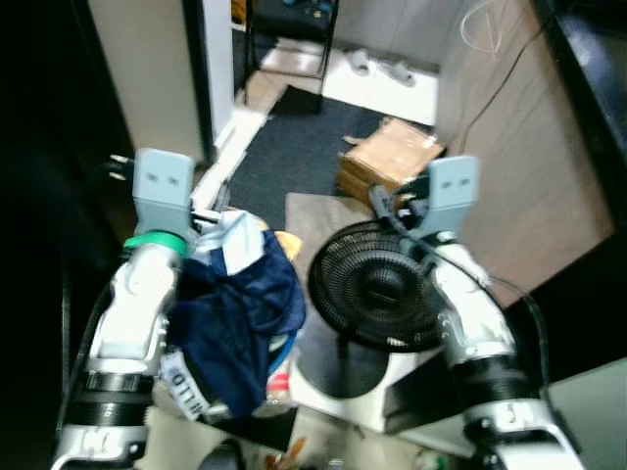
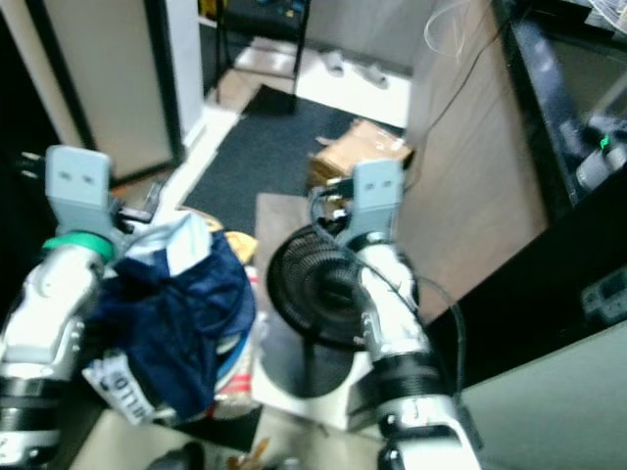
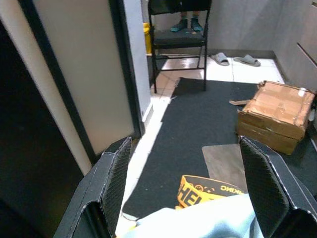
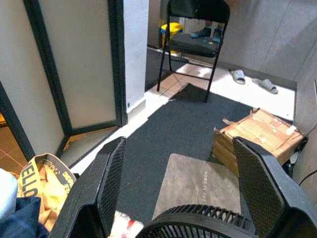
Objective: Clothes washing
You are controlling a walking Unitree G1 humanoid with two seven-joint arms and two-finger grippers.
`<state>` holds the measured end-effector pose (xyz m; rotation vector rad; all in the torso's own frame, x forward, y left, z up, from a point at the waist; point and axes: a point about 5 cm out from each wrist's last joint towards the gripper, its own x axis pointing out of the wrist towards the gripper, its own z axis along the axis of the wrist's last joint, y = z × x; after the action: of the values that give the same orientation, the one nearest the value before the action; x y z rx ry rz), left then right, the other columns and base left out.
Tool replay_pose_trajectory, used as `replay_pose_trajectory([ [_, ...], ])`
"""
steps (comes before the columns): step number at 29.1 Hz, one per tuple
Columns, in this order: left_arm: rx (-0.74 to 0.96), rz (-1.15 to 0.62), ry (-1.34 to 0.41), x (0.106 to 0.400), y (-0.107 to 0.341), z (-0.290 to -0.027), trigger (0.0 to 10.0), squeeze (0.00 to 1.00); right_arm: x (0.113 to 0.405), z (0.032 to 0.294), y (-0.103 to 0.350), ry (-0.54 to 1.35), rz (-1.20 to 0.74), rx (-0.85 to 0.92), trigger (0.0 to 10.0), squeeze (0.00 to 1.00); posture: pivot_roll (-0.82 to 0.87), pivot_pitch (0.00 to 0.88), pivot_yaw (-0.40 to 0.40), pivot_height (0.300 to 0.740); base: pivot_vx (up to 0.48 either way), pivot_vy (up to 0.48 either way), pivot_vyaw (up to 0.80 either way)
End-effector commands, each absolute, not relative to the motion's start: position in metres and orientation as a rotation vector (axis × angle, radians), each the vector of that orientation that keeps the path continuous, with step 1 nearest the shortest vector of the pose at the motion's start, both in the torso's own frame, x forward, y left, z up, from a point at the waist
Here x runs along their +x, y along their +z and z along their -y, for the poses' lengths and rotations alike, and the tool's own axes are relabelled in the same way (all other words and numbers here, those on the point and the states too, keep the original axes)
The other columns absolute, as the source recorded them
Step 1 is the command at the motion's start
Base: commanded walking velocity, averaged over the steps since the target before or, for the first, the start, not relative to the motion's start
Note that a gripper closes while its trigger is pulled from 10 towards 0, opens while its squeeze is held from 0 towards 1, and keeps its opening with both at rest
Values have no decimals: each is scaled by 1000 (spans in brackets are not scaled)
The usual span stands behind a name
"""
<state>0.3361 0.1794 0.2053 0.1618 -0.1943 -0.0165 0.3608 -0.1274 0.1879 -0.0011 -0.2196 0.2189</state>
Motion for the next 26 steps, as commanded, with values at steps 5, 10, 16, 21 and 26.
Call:
replay_pose_trajectory([
  [5, 165, 158, -41, 336, 196, -174, 10000, 0, 359, 136, 181, 195, 196, -7, 10000, 0, 27, 64, -66, 740, 0, 0, 0],
  [10, 168, 153, -41, 336, 195, -174, 10000, 0, 359, 135, 180, 197, 196, -6, 10000, 0, 27, 64, -67, 740, 0, 0, 0],
  [16, 180, 130, -45, 336, 189, -174, 10000, 0, 358, 132, 179, 208, 195, -5, 10000, 0, 28, 64, -68, 740, 0, 0, 0],
  [21, 206, 113, -54, 335, 183, -174, 10000, 0, 358, 133, 179, 209, 193, -7, 10000, 0, 27, 63, -68, 740, 0, 0, 0],
  [26, 229, 98, -61, 335, 177, -172, 10000, 0, 359, 133, 178, 208, 191, -9, 10000, 0, 25, 61, -67, 740, 0, 0, 0],
])
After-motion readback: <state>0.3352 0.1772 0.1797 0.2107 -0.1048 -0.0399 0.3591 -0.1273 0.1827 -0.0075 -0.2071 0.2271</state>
